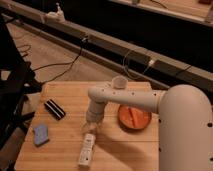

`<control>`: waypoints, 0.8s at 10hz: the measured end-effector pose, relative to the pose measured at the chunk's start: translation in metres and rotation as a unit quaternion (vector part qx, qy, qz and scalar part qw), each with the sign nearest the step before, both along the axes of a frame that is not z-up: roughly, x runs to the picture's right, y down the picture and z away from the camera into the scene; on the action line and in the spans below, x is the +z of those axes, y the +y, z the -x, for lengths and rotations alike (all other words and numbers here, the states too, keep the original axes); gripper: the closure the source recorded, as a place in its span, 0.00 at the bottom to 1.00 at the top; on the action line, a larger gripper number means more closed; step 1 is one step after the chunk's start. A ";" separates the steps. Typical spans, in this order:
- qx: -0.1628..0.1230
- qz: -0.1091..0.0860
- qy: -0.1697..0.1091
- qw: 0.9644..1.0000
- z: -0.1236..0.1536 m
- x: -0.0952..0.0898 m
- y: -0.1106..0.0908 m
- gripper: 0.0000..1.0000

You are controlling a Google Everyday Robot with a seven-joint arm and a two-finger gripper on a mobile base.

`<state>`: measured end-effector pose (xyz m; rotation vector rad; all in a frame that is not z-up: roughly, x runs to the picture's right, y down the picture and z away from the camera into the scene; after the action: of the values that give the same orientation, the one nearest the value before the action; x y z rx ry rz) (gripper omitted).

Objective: Stand the bottle upright

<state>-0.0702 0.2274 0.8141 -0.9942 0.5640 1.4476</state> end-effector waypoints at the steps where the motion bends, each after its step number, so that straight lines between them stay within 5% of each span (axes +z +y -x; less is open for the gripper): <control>1: -0.003 0.000 -0.001 1.000 0.001 0.001 0.000 0.53; 5: -0.001 -0.014 -0.007 1.000 0.002 -0.002 -0.011 0.93; 8: 0.003 -0.044 -0.010 0.999 -0.003 -0.011 -0.035 1.00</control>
<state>-0.0671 0.1929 0.8028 -0.9408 0.4776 1.4544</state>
